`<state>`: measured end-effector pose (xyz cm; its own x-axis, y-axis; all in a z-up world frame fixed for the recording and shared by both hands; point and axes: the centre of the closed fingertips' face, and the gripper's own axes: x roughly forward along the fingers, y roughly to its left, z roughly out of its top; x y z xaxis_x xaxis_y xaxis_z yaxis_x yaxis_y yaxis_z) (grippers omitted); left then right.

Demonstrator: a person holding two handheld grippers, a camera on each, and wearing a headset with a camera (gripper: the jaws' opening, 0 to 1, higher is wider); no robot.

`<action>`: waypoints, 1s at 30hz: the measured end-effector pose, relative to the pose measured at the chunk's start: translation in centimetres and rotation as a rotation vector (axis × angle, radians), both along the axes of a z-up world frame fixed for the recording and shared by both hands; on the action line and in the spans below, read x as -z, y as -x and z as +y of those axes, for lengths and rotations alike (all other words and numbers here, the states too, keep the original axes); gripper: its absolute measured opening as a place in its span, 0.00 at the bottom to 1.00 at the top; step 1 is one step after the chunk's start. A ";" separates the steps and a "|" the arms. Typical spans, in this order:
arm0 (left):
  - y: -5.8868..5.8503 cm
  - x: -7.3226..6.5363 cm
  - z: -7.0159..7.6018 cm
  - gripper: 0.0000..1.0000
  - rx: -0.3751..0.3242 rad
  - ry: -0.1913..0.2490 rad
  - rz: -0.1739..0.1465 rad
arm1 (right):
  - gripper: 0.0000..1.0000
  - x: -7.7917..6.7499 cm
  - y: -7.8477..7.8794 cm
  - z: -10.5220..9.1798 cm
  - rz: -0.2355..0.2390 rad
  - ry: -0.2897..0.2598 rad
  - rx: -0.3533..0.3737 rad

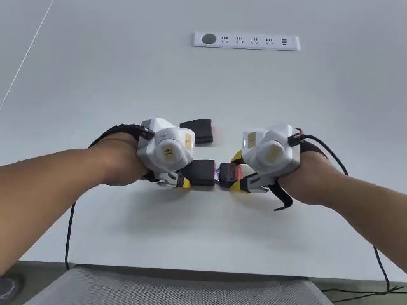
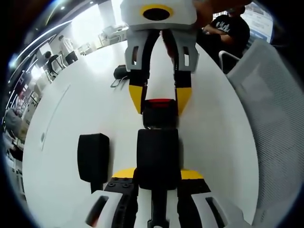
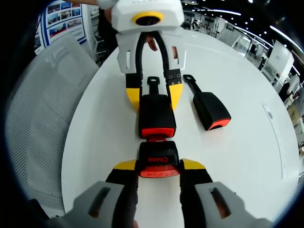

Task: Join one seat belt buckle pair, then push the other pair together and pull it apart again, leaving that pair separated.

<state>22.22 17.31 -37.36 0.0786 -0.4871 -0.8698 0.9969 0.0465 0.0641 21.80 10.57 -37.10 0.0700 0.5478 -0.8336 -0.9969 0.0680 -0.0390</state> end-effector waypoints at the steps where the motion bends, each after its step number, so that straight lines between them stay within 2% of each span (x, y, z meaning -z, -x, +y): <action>1: 0.0 0.0 0.0 0.31 -0.001 -0.001 0.003 | 0.33 0.0 0.0 0.0 0.001 -0.001 -0.003; 5: 0.0 0.0 0.0 0.32 -0.004 -0.015 0.020 | 0.33 0.0 0.1 0.1 -0.006 0.005 -0.015; 8: 0.0 0.0 0.1 0.33 -0.015 -0.021 0.030 | 0.34 -0.2 0.2 0.1 0.011 -0.002 -0.020; 10: 0.0 -0.1 0.3 0.33 0.001 -0.023 0.020 | 0.34 -0.3 0.1 0.0 0.014 -0.011 -0.015; 11: 0.0 -0.1 0.4 0.33 -0.004 -0.026 0.020 | 0.34 -0.3 0.3 -0.1 0.034 -0.014 -0.009; 12: -0.2 -0.5 0.6 0.34 -0.051 -0.013 0.028 | 0.34 -0.4 0.3 -0.2 0.042 -0.017 0.001; 13: -0.3 -0.6 0.7 0.35 -0.064 -0.008 0.033 | 0.34 -0.7 0.0 -0.4 0.020 -0.020 0.009; 14: -0.4 -1.1 0.7 0.36 -0.076 0.004 0.034 | 0.34 -0.9 0.0 -0.5 0.023 -0.029 0.019; 15: -0.5 -1.5 0.9 0.37 -0.070 0.007 0.027 | 0.34 -1.5 0.0 -0.5 0.035 -0.051 0.036; 19: -0.6 -2.9 1.2 0.37 -0.068 0.032 0.012 | 0.36 -2.8 -0.6 -1.2 0.008 -0.059 0.041; 21: -1.4 -3.6 1.5 0.35 -0.074 0.039 -0.017 | 0.36 -3.4 -0.9 -1.8 -0.008 -0.056 0.042; 25: -3.2 -5.4 1.4 0.36 -0.119 0.071 -0.051 | 0.36 -4.0 -2.2 -3.3 -0.039 -0.044 0.058; 27: -3.9 -5.7 1.5 0.39 -0.123 0.059 -0.066 | 0.36 -4.1 -2.9 -4.5 -0.037 -0.032 0.077; 28: -4.5 -5.9 1.5 0.39 -0.132 0.056 -0.071 | 0.36 -4.3 -3.6 -5.5 -0.055 -0.022 0.094; 30: -5.2 -6.4 1.2 0.39 -0.136 0.068 -0.082 | 0.36 -4.3 -4.5 -7.3 -0.057 -0.003 0.129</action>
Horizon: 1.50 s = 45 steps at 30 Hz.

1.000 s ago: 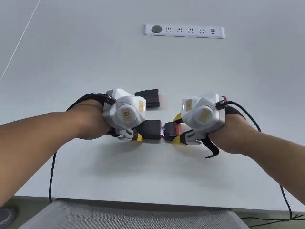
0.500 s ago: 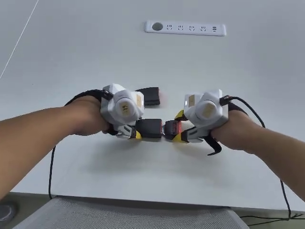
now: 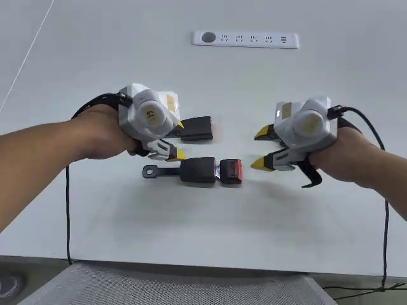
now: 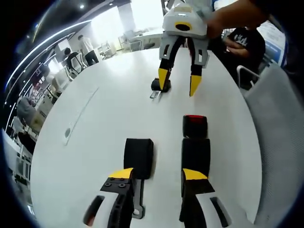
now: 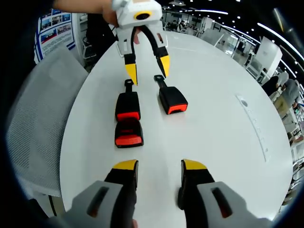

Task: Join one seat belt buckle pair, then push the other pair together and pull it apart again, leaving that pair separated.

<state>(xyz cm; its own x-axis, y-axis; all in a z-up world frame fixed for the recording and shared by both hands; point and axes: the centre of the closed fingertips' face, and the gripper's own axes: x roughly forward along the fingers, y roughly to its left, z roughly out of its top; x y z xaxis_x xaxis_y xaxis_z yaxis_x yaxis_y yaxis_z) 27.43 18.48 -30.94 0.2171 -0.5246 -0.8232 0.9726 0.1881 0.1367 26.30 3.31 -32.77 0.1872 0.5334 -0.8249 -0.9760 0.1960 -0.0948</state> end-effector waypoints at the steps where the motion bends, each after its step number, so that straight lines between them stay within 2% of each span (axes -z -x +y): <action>1: -0.2 -0.1 -0.1 0.39 -0.001 -0.001 -0.004 | 0.36 0.0 -0.4 -0.7 -0.005 0.011 0.013; 4: -1.2 -0.2 -0.4 0.39 0.003 -0.006 -0.019 | 0.36 0.0 -1.4 -2.8 -0.013 0.036 0.044; 7: -1.7 0.1 -0.5 0.40 0.012 -0.015 -0.021 | 0.36 0.3 -2.1 -4.4 -0.012 0.062 0.069; 12: -2.6 1.1 -0.5 0.41 0.020 -0.035 -0.012 | 0.37 1.2 -2.8 -5.6 -0.002 0.085 0.092; 14: -2.9 1.4 -0.6 0.42 0.017 -0.037 -0.003 | 0.37 1.5 -3.2 -6.0 -0.012 0.099 0.086; 16: -3.1 1.7 -0.7 0.43 0.017 -0.033 0.008 | 0.37 1.9 -3.5 -6.1 -0.003 0.100 0.091; 21: -2.8 3.2 -0.9 0.41 0.050 -0.060 0.049 | 0.37 3.3 -3.9 -6.5 0.020 0.118 0.085; 22: -2.6 3.4 -0.9 0.39 0.078 -0.072 0.047 | 0.36 3.4 -4.0 -6.5 0.025 0.119 0.084; 23: -3.2 4.1 -0.7 0.39 0.077 -0.086 0.043 | 0.36 3.5 -4.0 -6.6 0.033 0.121 0.081; 26: -3.6 4.3 -0.8 0.35 0.067 -0.085 0.045 | 0.35 3.7 -3.9 -6.6 0.041 0.126 0.055; 28: -4.2 4.6 -0.7 0.32 0.067 -0.089 0.035 | 0.35 3.8 -4.2 -6.8 0.028 0.135 0.037; 30: -4.1 4.9 -0.8 0.32 0.074 -0.092 0.040 | 0.35 3.9 -4.6 -7.1 0.021 0.141 0.028; 31: -4.1 5.0 -0.8 0.32 0.078 -0.094 0.038 | 0.34 3.9 -4.6 -7.1 0.037 0.132 0.031; 34: -4.1 5.9 -0.5 0.32 0.088 -0.120 0.026 | 0.34 4.1 -4.6 -7.1 0.050 0.141 -0.025; 38: -4.2 6.2 -0.4 0.32 0.098 -0.120 0.047 | 0.34 4.2 -4.6 -7.0 0.059 0.154 -0.070; 45: -4.3 6.2 -0.4 0.31 0.114 -0.117 0.047 | 0.34 4.3 -4.6 -7.0 0.087 0.149 -0.082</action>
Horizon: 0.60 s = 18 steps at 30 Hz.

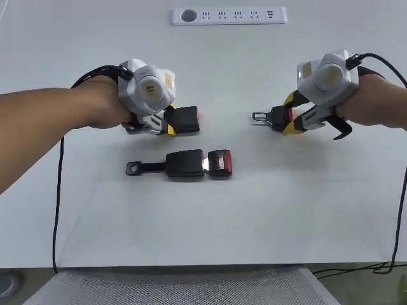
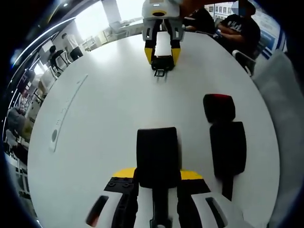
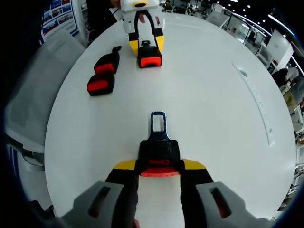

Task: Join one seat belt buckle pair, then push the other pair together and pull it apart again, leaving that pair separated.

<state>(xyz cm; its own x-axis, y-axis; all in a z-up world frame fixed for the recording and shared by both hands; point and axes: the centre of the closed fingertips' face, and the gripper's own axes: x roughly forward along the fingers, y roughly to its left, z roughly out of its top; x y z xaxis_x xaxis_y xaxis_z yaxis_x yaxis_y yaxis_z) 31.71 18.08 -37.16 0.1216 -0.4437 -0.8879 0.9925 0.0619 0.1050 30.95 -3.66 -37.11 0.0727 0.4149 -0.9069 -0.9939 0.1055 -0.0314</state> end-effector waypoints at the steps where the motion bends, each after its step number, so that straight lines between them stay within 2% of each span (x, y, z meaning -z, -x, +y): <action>1: 0.1 -0.1 0.0 0.31 0.000 -0.001 -0.001 | 0.34 0.0 0.0 0.0 -0.001 0.002 -0.003; 7: 0.2 -0.1 -0.2 0.32 -0.006 -0.014 -0.002 | 0.34 -0.1 0.0 0.4 -0.036 0.041 -0.009; 18: 0.5 -0.3 -0.2 0.31 -0.006 -0.008 0.003 | 0.34 -0.1 0.1 3.0 -0.040 0.027 -0.021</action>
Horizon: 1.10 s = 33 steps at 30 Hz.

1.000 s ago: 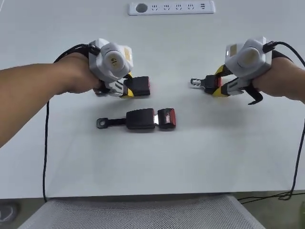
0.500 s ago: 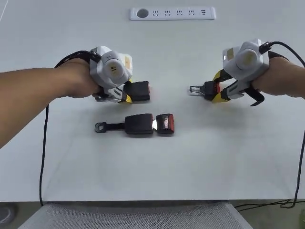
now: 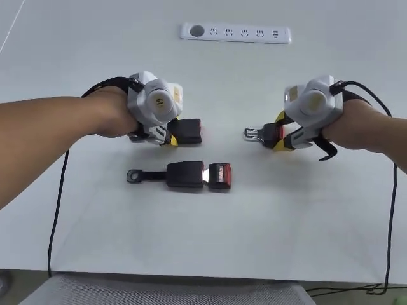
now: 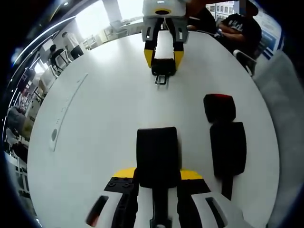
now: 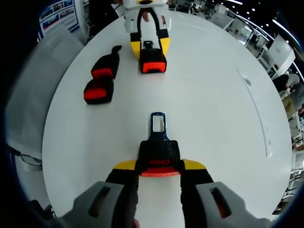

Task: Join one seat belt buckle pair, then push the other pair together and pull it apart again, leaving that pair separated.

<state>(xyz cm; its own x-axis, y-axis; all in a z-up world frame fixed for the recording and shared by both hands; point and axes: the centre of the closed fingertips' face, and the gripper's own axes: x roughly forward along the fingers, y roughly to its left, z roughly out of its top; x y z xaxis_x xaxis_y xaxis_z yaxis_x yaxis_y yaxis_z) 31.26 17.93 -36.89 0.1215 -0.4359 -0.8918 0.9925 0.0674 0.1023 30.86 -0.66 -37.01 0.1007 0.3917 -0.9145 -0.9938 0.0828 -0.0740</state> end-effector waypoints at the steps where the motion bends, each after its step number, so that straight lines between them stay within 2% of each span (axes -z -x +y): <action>1: 0.0 0.0 0.0 0.31 0.002 0.004 0.003 | 0.34 0.0 0.0 0.6 0.000 -0.011 0.004; 9: -0.3 0.4 0.2 0.31 0.003 0.004 0.004 | 0.34 0.1 -0.1 5.6 0.002 -0.077 -0.003; 15: -0.3 0.3 0.2 0.31 0.006 0.002 0.005 | 0.34 0.1 -0.4 8.2 -0.001 -0.086 -0.027; 22: -0.1 0.2 0.2 0.31 0.007 0.005 0.004 | 0.34 0.1 -0.5 8.7 -0.002 -0.067 -0.044; 33: -0.2 0.2 0.3 0.31 0.000 0.002 0.003 | 0.34 -0.3 -0.5 9.7 -0.059 -0.044 -0.089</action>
